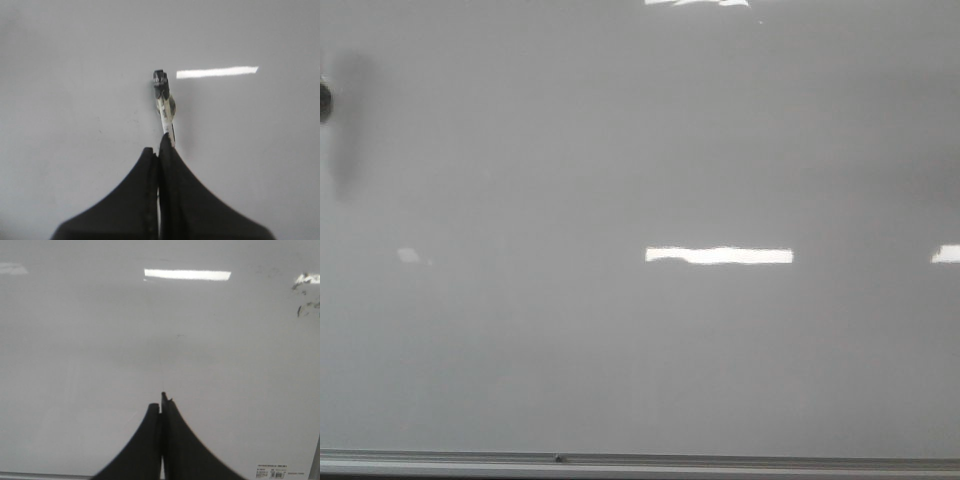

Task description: Write number 4 on whiteboard

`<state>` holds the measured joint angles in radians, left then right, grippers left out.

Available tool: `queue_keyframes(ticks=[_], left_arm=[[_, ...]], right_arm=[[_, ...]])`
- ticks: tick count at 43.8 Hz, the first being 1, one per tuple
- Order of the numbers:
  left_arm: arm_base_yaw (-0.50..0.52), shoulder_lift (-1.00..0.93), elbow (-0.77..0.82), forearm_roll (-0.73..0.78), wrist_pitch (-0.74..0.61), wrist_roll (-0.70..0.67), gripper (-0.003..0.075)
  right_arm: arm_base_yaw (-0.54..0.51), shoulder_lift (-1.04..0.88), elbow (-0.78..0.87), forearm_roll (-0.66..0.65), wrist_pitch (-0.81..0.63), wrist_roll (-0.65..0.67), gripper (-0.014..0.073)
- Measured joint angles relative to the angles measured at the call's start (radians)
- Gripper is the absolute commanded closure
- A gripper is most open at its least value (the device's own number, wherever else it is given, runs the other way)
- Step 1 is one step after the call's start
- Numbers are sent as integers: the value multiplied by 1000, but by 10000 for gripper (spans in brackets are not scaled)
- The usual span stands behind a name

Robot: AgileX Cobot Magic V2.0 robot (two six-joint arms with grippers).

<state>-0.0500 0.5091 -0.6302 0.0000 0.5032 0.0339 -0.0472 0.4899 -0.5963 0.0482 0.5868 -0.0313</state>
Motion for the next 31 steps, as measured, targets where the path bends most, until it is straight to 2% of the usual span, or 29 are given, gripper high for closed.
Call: queue_keyframes(ticks=[10, 13, 17, 20, 22, 26, 31], left_arm=[[0, 60, 0, 0, 10, 0, 741], [0, 75, 0, 0, 16, 0, 741], [0, 92, 0, 0, 21, 0, 740], [0, 104, 0, 0, 29, 0, 720], [0, 110, 0, 0, 36, 0, 687], [0, 122, 0, 0, 43, 0, 529], [0, 135, 0, 0, 43, 0, 273]], right_arm=[[0, 45, 0, 0, 35, 0, 656], [0, 48, 2, 0, 37, 0, 611], [0, 50, 4, 0, 44, 0, 468], [0, 50, 4, 0, 47, 0, 312], [0, 50, 4, 0, 49, 0, 202], [0, 50, 4, 0, 49, 0, 61], [0, 50, 4, 0, 49, 0, 5]])
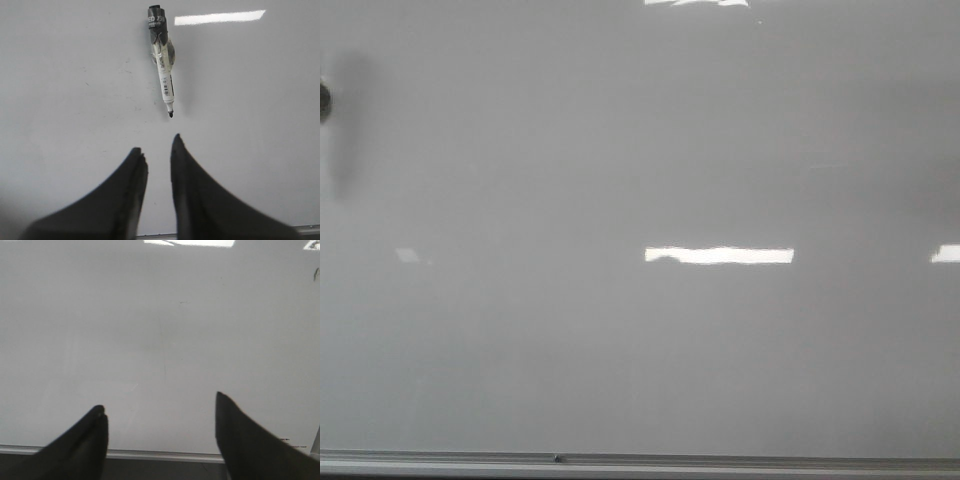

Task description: Write number 4 on whiteboard

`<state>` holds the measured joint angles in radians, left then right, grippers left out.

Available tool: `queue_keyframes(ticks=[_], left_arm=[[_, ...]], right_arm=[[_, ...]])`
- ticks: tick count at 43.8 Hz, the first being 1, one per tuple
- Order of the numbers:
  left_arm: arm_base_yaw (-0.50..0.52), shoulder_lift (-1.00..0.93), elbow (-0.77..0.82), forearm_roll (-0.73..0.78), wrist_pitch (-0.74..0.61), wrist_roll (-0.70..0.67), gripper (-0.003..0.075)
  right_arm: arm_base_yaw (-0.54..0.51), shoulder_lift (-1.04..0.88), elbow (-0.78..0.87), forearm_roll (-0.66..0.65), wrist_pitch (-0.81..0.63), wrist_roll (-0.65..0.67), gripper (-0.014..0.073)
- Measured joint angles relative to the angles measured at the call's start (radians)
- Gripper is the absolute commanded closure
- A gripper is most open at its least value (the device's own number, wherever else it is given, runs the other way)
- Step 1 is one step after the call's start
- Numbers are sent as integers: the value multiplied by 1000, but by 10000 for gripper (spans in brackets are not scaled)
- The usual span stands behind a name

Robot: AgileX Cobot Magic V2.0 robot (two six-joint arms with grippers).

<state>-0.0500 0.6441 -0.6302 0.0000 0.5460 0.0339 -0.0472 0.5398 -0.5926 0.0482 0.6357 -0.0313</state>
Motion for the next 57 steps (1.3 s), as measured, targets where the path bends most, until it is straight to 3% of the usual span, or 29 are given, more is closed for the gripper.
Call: queue_keyframes(ticks=[3, 6, 18, 30, 57], left_arm=[[-14, 11, 0, 0, 0, 0, 154], [-36, 22, 0, 0, -2, 0, 121], [-109, 130, -11, 0, -87, -4, 122], [-18, 311, -95, -5, -128, -93, 122], [-9, 717, -229, -5, -285, -99, 122]], right_arm=[[0, 0, 0, 0, 0, 0, 5], [0, 0, 0, 0, 0, 0, 5], [0, 0, 0, 0, 0, 0, 5], [0, 0, 0, 0, 1, 0, 5], [0, 0, 0, 0, 1, 0, 5]])
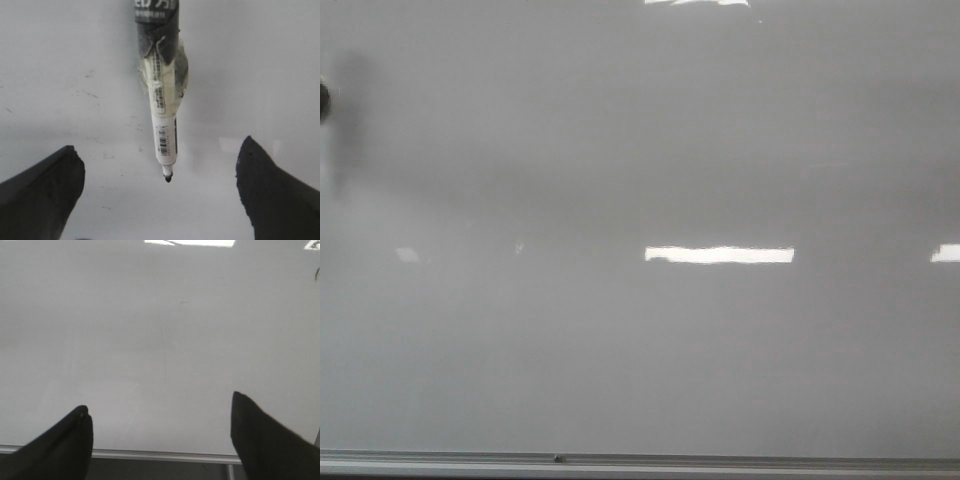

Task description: Write number 4 on whiteboard

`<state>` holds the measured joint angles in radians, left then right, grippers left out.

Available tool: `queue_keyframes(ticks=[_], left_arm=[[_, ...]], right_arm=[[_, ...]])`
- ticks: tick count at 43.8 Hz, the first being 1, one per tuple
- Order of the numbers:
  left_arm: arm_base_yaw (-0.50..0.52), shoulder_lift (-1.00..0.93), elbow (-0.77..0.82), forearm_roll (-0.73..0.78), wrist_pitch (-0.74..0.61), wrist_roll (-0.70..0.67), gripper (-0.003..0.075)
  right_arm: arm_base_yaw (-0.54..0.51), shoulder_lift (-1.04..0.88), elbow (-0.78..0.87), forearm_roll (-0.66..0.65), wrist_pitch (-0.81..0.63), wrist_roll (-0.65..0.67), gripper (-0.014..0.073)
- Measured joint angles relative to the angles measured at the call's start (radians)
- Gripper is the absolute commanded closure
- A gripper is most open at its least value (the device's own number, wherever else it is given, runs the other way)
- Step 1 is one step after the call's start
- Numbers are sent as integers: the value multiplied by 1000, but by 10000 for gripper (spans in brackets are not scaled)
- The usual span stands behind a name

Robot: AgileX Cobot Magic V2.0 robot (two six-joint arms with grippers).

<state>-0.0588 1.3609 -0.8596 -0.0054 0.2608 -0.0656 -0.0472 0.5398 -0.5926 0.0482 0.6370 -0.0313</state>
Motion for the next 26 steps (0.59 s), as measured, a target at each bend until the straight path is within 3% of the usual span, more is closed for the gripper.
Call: queue_keyframes(ticks=[8, 26], left_arm=[[0, 63, -2, 0, -66, 0, 137], [0, 139, -4, -1, -147, 0, 372]], right_arm=[[0, 0, 0, 0, 0, 0, 5], [0, 0, 0, 0, 0, 0, 5]])
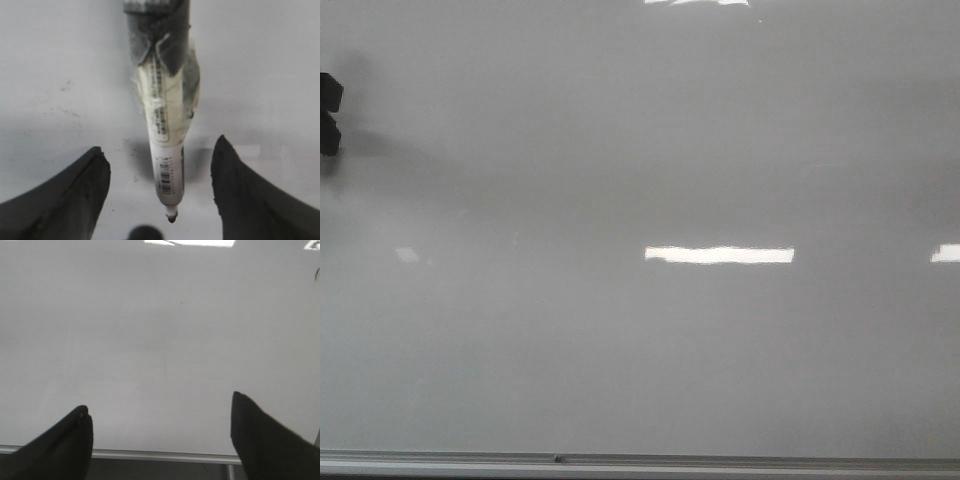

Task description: Write number 4 on whiteboard

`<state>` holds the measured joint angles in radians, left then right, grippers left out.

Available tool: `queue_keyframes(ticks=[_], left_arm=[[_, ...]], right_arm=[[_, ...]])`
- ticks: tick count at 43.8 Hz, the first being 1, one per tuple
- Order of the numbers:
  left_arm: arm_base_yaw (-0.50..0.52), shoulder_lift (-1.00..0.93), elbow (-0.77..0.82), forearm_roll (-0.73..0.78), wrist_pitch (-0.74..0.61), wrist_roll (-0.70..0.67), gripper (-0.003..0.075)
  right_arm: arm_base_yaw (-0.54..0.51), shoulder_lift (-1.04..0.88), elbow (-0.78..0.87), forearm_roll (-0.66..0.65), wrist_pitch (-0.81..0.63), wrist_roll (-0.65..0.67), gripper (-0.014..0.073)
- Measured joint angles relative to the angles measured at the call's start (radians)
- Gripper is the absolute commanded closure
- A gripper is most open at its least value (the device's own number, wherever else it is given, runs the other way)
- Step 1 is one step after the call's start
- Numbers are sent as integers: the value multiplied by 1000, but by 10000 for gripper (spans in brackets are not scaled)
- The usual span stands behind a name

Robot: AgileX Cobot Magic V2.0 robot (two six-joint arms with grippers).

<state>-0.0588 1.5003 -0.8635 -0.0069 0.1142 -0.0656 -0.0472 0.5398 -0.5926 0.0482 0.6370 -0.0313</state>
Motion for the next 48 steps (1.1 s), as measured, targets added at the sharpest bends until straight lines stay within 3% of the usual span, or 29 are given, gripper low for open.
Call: queue_keyframes(ticks=[19, 24, 30, 40, 48], left_arm=[[0, 2, 0, -1, 2, 0, 741], [-5, -10, -2, 7, 41, 17, 741], [-51, -78, -27, 28, 197, 75, 741], [-245, -206, -162, 36, 569, 260, 741], [-394, -220, -237, 30, 756, 394, 741]], right_arm=[[0, 0, 0, 0, -2, 0, 5], [0, 0, 0, 0, -17, 0, 5], [0, 20, -34, 0, 16, 0, 5], [20, 139, -196, 0, 207, -6, 43], [86, 250, -316, 4, 340, -76, 69]])
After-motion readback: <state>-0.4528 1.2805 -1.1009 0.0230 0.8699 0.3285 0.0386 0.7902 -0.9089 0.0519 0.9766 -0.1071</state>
